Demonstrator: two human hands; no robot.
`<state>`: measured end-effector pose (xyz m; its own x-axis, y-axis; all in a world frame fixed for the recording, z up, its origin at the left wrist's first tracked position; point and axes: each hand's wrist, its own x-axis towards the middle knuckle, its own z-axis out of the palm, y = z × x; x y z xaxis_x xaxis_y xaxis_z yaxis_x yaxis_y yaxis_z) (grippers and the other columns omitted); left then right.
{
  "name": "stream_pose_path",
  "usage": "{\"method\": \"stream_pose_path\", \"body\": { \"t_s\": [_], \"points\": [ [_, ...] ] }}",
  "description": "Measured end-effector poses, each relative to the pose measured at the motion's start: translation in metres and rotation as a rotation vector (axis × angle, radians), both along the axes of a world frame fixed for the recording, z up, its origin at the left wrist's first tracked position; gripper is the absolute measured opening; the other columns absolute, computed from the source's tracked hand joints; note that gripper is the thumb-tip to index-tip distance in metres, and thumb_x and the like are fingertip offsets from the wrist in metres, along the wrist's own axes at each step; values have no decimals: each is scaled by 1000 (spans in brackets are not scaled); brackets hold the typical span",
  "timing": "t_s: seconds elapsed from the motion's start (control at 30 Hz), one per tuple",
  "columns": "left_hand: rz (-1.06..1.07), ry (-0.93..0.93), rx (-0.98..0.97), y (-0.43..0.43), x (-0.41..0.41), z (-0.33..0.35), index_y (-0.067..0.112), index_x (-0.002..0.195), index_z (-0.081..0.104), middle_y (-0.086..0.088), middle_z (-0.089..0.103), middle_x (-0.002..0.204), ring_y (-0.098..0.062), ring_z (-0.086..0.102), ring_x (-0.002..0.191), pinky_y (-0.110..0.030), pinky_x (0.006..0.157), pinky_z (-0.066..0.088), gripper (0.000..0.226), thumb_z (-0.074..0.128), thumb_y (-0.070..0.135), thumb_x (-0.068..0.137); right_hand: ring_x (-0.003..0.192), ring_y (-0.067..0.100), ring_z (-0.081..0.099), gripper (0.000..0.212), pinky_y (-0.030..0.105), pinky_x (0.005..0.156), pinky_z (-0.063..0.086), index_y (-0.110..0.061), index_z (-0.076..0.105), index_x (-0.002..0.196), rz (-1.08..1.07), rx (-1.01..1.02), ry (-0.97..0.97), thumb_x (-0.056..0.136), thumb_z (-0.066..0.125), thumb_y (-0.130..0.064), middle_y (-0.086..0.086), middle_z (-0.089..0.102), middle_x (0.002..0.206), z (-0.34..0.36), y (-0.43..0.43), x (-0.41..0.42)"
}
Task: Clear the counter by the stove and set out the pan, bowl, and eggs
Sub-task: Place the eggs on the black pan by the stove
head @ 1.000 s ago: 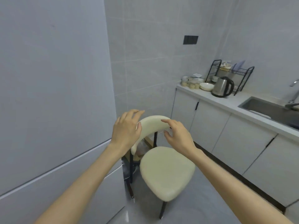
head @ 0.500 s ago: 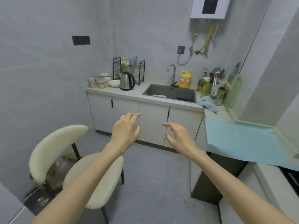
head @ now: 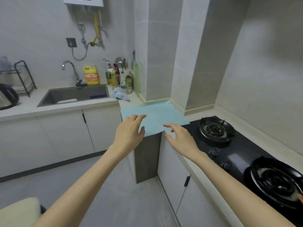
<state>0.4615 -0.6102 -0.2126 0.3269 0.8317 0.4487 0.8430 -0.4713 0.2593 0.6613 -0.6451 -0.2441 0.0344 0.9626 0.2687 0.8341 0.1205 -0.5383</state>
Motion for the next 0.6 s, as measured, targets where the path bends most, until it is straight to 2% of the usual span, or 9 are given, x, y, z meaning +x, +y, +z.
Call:
{"method": "stream_pose_path", "body": {
  "t_s": [0.17,0.27,0.37,0.5,0.6],
  "points": [
    [-242,24,-11,5,87,-4,27,143,36,3,49,137,-20,46,122,-31,88,43,47,44,27,97,119,11,49,40,27,87,42,-28,50,132,-240,0,22,92,53,-21,-8,54,131,-3,-42,74],
    [-402,58,-6,3,132,-8,28,143,36,4,50,135,-19,47,120,-30,86,44,46,44,28,97,118,10,50,39,36,91,47,-31,50,131,-400,9,67,93,53,-24,-11,52,132,-7,-71,103],
    [-553,68,-12,-1,167,-12,26,141,38,3,54,129,-21,51,114,-31,81,44,46,44,27,96,112,11,53,38,38,91,49,-32,50,130,-532,8,78,93,54,-25,-9,54,129,-13,-99,117],
    [-758,104,-29,-17,211,-20,25,140,40,2,56,127,-22,53,113,-35,77,49,47,47,28,94,120,10,49,39,33,95,48,-30,50,132,-734,7,84,94,55,-23,-9,54,132,-18,-145,123],
    [-904,100,-39,-33,232,-24,25,139,41,2,57,124,-22,55,108,-35,76,50,46,47,26,94,119,11,51,39,34,95,50,-28,53,130,-868,22,122,92,57,-20,-7,55,129,-21,-176,121]
  ]
}}
